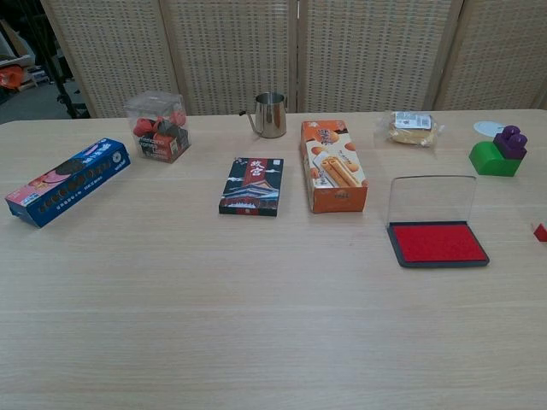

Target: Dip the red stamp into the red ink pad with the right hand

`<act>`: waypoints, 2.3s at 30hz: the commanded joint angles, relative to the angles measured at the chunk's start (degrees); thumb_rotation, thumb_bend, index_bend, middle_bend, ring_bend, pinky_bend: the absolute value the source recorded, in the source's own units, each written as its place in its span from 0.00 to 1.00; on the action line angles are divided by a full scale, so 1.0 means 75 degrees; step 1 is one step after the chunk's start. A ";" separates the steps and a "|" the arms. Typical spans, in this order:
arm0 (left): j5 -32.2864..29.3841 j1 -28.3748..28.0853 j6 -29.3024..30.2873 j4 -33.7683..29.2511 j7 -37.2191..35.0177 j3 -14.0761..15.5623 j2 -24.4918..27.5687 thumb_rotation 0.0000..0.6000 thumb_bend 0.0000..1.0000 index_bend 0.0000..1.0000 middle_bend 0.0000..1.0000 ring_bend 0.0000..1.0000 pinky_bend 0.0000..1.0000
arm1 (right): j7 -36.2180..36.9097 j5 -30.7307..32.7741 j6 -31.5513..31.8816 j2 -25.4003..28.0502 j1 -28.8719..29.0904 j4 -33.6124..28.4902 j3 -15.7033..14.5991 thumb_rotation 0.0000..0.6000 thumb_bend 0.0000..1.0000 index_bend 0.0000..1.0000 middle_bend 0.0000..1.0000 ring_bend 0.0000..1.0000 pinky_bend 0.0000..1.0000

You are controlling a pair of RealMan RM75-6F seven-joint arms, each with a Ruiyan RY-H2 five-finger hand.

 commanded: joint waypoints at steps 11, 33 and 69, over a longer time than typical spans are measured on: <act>-0.0115 -0.0010 -0.0021 0.0016 -0.0143 -0.0062 0.0048 1.00 0.00 0.00 0.00 0.00 0.00 | 0.0600 -0.0359 0.0050 -0.0089 0.0162 0.0393 0.0086 1.00 0.00 0.00 0.00 0.00 0.00; -0.0919 -0.0313 -0.0685 -0.0109 0.0294 -0.0304 -0.0060 1.00 0.00 0.00 0.00 0.00 0.00 | 0.1394 -0.0277 -0.2613 -0.0064 0.2054 0.1589 0.0344 1.00 0.00 0.00 0.93 1.00 1.00; -0.1633 -0.0670 -0.1415 -0.0144 0.0614 -0.0393 -0.0089 1.00 0.00 0.00 0.00 0.00 0.00 | -0.1577 0.2479 -0.5650 -0.1877 0.3648 0.2944 0.0640 1.00 0.26 0.39 0.98 1.00 1.00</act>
